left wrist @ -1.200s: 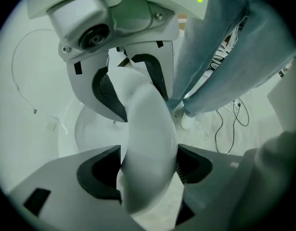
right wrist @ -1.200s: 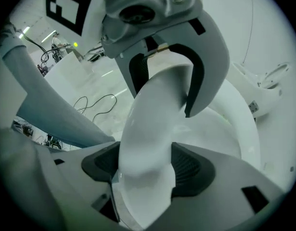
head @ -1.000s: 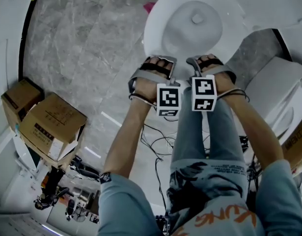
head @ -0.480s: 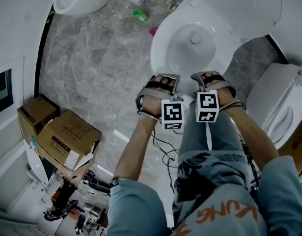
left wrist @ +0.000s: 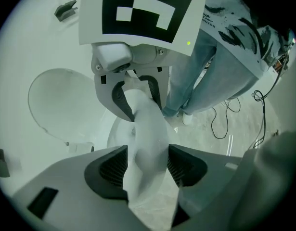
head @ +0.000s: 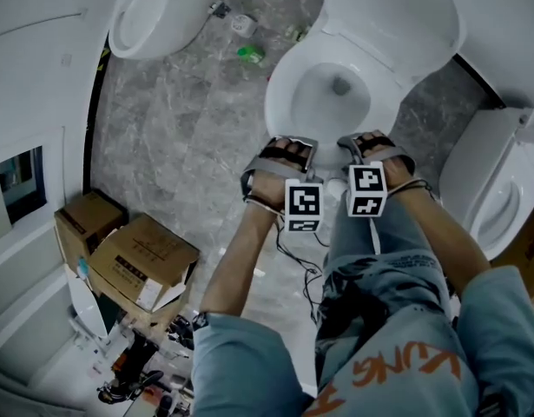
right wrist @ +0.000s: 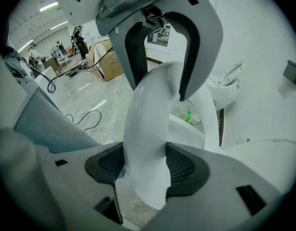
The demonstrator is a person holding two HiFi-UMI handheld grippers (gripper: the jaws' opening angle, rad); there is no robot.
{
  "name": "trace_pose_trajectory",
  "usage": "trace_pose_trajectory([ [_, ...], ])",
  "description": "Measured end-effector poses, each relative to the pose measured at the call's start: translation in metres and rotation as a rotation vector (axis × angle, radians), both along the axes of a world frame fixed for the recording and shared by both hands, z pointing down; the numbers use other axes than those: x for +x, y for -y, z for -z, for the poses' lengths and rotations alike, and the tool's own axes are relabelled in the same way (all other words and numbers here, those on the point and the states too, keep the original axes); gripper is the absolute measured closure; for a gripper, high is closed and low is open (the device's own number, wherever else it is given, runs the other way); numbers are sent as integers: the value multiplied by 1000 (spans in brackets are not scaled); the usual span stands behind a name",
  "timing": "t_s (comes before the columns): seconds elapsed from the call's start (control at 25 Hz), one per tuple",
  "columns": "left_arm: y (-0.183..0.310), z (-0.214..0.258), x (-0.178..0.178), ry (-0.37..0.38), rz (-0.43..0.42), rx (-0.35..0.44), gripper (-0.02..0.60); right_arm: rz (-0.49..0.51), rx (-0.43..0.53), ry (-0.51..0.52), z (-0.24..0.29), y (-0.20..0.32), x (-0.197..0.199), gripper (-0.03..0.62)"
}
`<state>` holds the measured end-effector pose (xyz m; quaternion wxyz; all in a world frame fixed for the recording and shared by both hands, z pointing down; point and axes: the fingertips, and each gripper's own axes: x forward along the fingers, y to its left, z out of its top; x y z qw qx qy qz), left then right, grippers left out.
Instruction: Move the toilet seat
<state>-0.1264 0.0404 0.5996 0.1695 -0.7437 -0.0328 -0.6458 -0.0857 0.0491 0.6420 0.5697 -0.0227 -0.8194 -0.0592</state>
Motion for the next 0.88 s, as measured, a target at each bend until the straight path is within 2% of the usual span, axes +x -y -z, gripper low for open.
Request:
trace_pose_trajectory([
  [0.2,21,26,13,10,-25,9,341,-42,14,36,24,19,13,347],
  [0.48,44,60,32,21,-77,34,341,-152,58,94,54,37,29,379],
  [0.68,67,78,49,37,-51,12,377,-238,65,155,73,59,47,404],
  [0.88,85,96,66,53,-86,-19,383,-306,60,192,90,75,64,418],
])
